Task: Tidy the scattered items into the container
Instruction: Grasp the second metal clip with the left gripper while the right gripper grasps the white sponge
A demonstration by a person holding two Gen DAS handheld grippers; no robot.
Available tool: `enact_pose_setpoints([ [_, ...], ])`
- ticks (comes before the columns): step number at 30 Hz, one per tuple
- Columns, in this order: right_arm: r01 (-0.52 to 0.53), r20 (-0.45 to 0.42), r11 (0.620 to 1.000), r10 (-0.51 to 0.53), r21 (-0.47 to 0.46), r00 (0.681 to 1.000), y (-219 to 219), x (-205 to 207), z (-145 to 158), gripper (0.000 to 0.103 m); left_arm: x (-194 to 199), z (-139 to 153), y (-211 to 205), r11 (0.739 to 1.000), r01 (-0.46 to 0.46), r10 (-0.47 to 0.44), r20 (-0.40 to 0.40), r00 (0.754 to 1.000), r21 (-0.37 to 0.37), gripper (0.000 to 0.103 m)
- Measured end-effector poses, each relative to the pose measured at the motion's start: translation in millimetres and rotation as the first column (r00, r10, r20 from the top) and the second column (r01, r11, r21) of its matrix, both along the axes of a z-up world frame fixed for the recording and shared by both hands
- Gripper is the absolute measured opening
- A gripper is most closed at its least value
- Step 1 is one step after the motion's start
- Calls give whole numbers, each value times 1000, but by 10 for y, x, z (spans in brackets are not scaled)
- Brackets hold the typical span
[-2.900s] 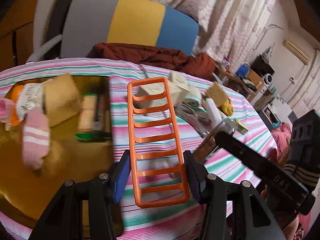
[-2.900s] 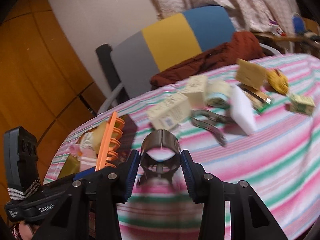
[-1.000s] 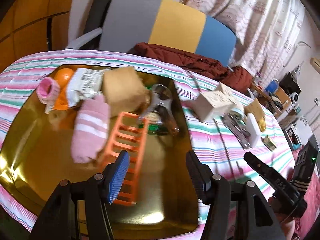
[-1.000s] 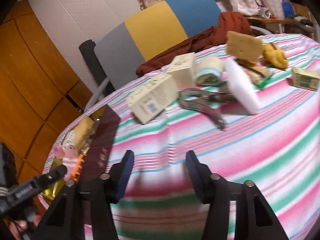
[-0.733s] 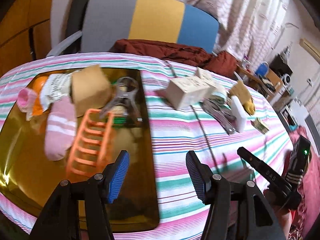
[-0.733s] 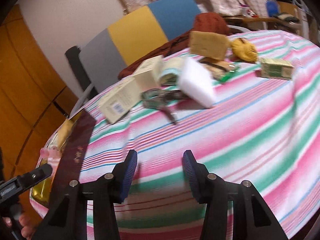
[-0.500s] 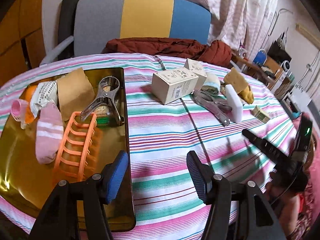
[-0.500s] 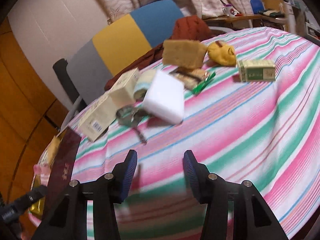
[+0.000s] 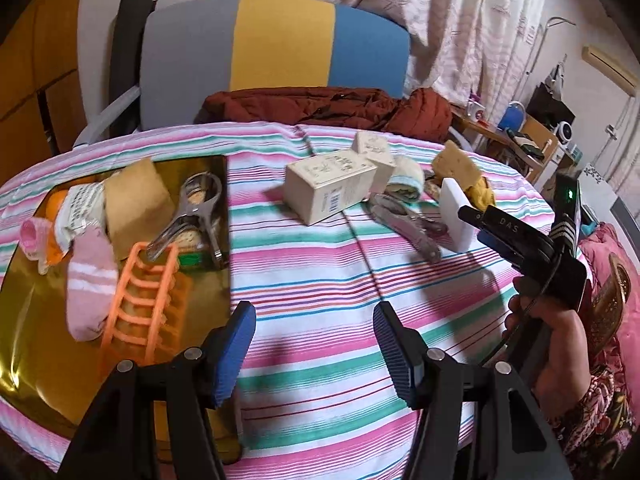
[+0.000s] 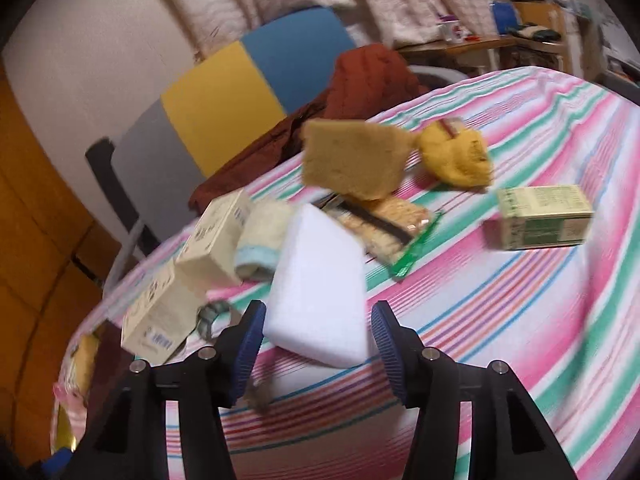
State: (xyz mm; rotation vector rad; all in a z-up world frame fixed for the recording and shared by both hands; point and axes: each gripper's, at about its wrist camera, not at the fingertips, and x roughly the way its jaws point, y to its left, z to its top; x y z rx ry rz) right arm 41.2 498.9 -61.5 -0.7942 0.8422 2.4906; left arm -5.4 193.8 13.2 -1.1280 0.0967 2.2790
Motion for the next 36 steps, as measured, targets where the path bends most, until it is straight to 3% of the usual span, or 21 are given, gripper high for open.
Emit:
enact_pose_setpoints([
  [4, 149, 30, 987, -147, -56, 989, 277, 331, -157, 60, -1, -30, 237, 999, 52, -53, 19, 998, 9, 61],
  [5, 158, 10, 984, -158, -82, 987, 334, 421, -204, 56, -7, -41, 307, 998, 67, -67, 23, 997, 8, 61],
  [9, 153, -37, 987, -155, -48, 987, 335, 624, -237, 58, -70, -99, 662, 993, 116, -116, 35, 993, -5, 61],
  [13, 147, -115, 986, -156, -84, 981, 365, 744, -303, 58, -176, -168, 1083, 989, 146, -145, 52, 988, -15, 61],
  [21, 131, -133, 989, -139, -64, 981, 290, 706, -277, 64, -415, -321, 1838, 984, 166, -164, 35, 986, -69, 61],
  [23, 128, -135, 990, -135, -60, 982, 302, 697, -291, 65, -506, -450, 1908, 983, 162, -157, 67, 985, -89, 53],
  [24, 126, -136, 990, -133, -59, 982, 301, 701, -292, 65, -550, -534, 1905, 982, 163, -154, 102, 983, -90, 42],
  [25, 126, -137, 990, -133, -57, 982, 298, 704, -292, 65, -573, -591, 1867, 984, 161, -150, 122, 981, -78, 38],
  [29, 124, -142, 991, -130, -54, 981, 299, 712, -301, 66, -498, -627, 1618, 983, 181, -180, 68, 981, -11, 25],
  [30, 123, -141, 991, -129, -51, 982, 295, 710, -300, 66, -480, -638, 1555, 983, 184, -183, 62, 981, -8, 16],
  [36, 123, -137, 991, -128, -46, 982, 287, 707, -297, 67, -263, -659, 1155, 978, 209, -209, 35, 977, 17, 10],
])
